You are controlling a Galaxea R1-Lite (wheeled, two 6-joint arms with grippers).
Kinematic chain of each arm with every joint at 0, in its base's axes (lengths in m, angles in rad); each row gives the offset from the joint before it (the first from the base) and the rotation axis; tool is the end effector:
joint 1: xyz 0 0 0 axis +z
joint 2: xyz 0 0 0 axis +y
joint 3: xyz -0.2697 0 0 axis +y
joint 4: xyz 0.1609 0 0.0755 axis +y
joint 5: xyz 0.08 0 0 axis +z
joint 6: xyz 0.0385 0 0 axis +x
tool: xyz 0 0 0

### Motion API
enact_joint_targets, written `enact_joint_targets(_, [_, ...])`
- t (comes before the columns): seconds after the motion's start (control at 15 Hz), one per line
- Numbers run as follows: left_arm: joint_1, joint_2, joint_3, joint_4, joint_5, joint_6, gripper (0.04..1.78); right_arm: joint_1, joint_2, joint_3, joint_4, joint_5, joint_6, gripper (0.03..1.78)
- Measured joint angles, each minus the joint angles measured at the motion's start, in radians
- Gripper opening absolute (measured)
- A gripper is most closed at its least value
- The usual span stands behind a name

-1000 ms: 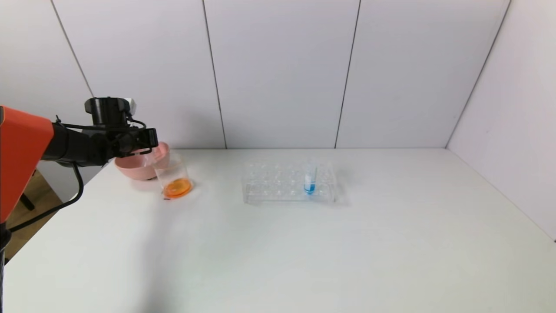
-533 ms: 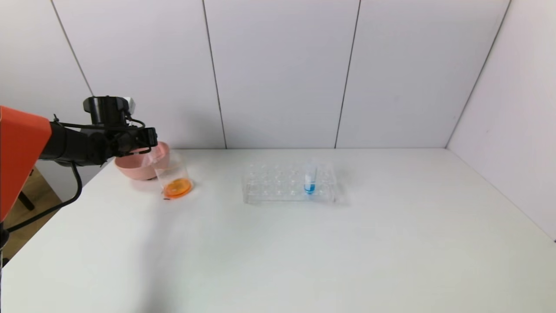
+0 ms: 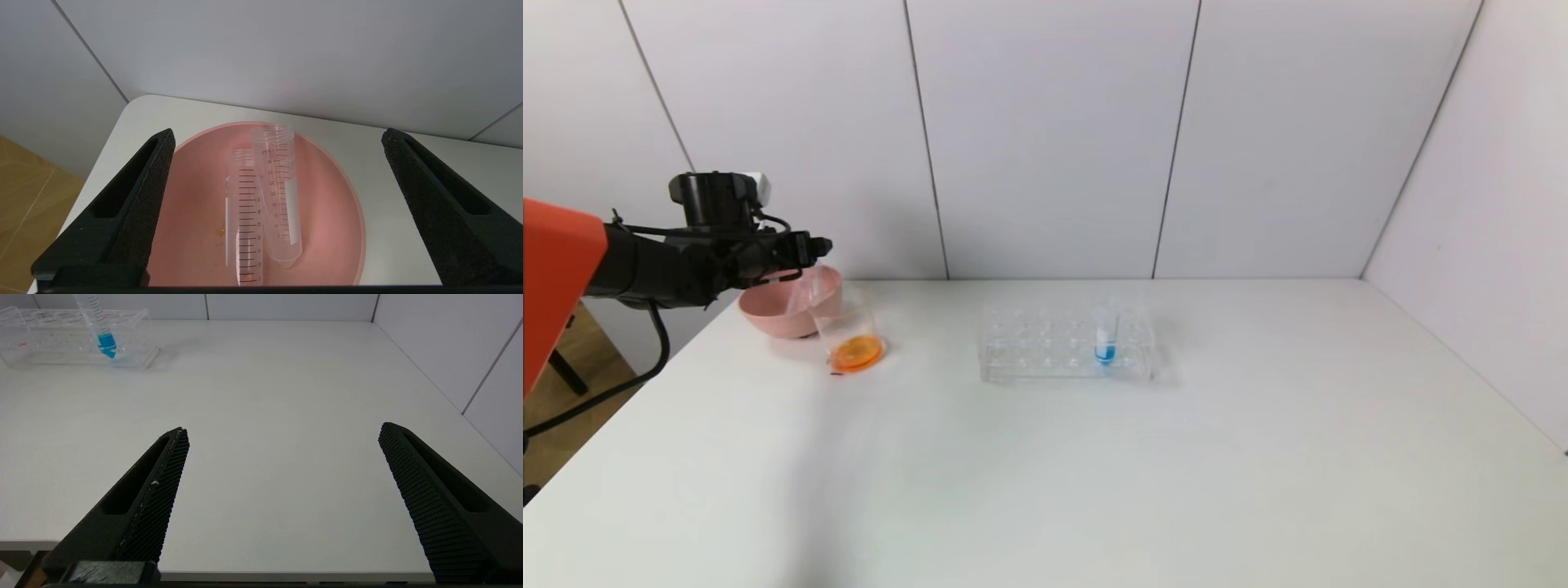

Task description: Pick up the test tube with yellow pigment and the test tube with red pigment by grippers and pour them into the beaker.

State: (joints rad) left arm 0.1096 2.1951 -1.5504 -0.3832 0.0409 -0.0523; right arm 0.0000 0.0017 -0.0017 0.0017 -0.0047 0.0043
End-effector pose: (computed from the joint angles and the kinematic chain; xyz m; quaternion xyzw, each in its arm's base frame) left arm 0.4432 0.0504 0.1519 -0.0303 0.1283 0.0779 0.9882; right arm 0.0097 -0.0002 0.0758 0.0021 0.0008 -0.0024 1.0000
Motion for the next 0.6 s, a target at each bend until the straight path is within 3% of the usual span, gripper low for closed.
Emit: enact_joint_targets(0.6, [-0.049, -0.359, 0.14, 0.015, -0.044, 0.139, 1.77, 0.0, 0.0, 0.0, 0.0, 0.0, 0.0, 1.7])
